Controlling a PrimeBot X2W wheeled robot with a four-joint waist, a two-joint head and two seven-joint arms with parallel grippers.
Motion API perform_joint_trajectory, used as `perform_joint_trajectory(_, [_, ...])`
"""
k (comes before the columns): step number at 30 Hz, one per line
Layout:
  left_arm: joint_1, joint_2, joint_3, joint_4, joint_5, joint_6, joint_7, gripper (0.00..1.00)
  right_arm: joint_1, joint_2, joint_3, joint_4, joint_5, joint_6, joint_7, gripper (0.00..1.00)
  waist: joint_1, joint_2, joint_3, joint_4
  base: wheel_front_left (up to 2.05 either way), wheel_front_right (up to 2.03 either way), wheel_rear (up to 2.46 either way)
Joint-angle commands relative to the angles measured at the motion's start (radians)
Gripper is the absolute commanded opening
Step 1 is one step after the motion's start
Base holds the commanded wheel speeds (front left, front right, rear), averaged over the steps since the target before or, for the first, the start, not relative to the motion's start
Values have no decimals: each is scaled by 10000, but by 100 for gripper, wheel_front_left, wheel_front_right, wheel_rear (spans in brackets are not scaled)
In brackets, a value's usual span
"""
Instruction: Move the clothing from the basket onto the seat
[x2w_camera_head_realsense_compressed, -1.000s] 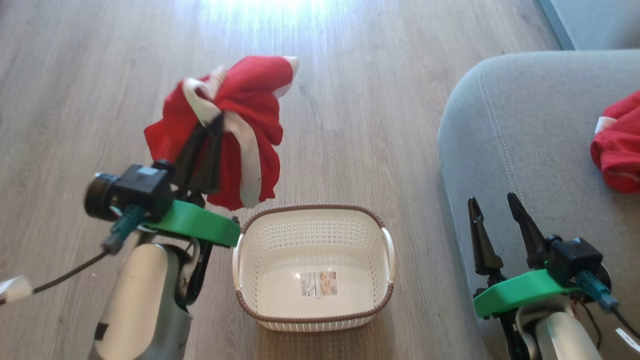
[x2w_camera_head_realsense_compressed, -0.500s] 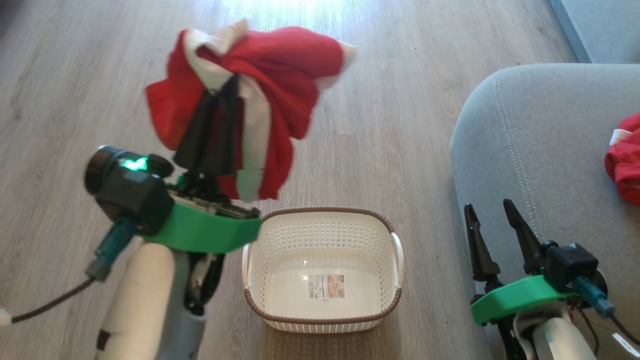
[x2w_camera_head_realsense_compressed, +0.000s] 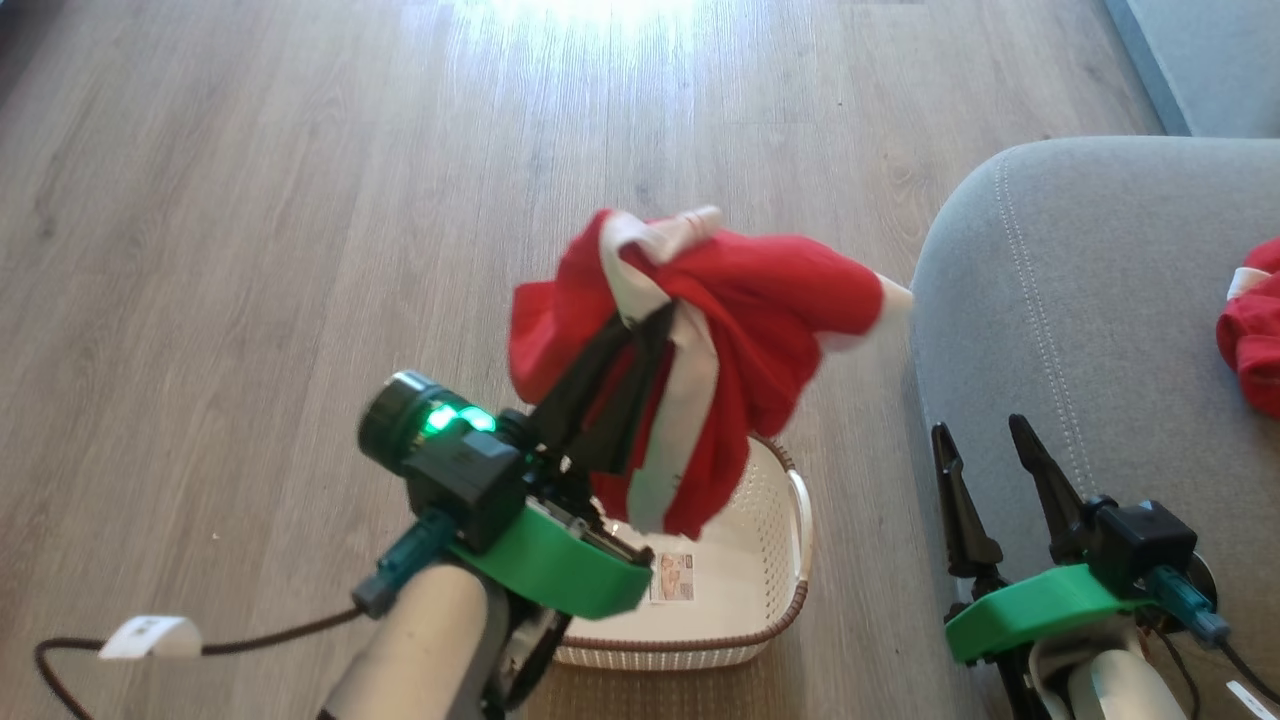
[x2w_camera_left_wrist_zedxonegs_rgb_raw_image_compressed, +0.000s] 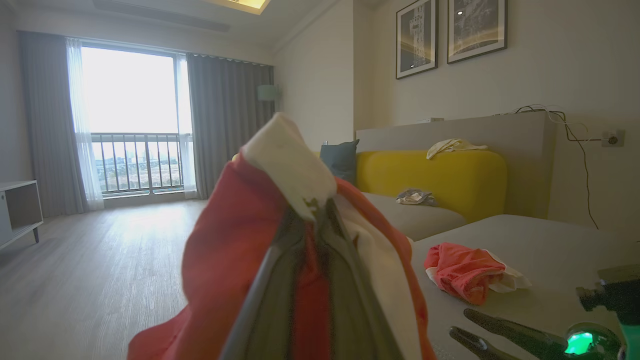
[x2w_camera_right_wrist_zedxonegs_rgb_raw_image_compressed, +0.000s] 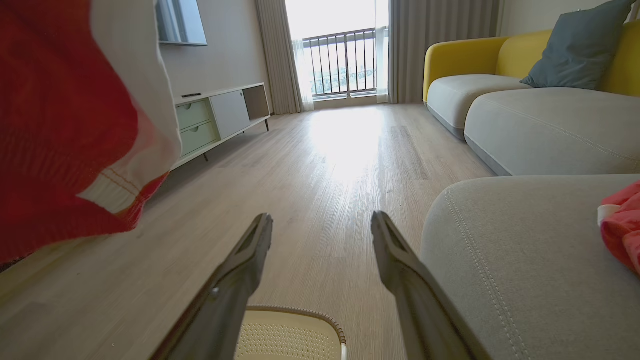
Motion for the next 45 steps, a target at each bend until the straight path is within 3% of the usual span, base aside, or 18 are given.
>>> perform_joint_trajectory(1, [-311,25,135,-368,-117,-21,-95,0,-251,-39,204,-304,-23,-2,-65,100,1,0,-14,-7,0,0,0])
perform_joint_trajectory(14, [-322,24,-287,-625,-252,207,-95,0,-264,-39,132,-283,-68,-2,-65,100,1,0,-25,-22,0,0,0])
perform_joint_trajectory(35, [-265,24,81,-388,-89,124,-95,0,-312,-39,130,-502,-130,-2,-65,100,1,0,67,-198,0,0,0])
perform_joint_trajectory(45, [-187,24,333,-68,66,16,-95,0,-123,-247,1425,-1810,-151,-2,-65,100,1,0,-38,-343,0,0,0])
